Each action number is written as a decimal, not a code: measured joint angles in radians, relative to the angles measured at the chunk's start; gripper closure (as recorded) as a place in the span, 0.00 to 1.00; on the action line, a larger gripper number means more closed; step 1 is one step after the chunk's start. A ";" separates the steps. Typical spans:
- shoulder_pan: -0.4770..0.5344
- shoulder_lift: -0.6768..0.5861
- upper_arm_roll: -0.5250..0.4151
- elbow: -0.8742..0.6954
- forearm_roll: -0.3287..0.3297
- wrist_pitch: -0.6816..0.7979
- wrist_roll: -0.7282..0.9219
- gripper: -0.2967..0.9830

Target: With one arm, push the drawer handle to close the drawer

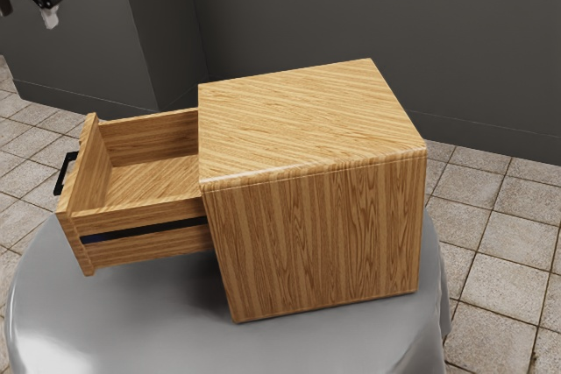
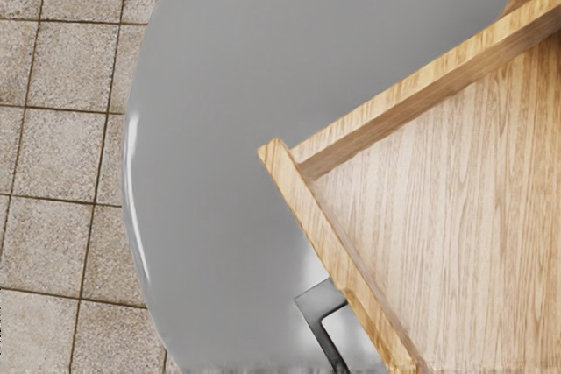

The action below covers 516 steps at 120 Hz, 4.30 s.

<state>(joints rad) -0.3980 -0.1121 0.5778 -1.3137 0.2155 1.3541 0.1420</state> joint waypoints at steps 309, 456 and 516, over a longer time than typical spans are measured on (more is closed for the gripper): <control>0.142 -0.391 -0.008 -1.063 0.131 0.749 0.959 0.85; 0.125 -0.349 -0.099 -1.106 0.017 0.920 0.958 0.85; 0.125 -0.312 -0.140 -1.105 -0.074 0.995 0.941 0.85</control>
<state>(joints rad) -0.2731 -0.4243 0.4376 -2.4188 0.1414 2.3490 1.0829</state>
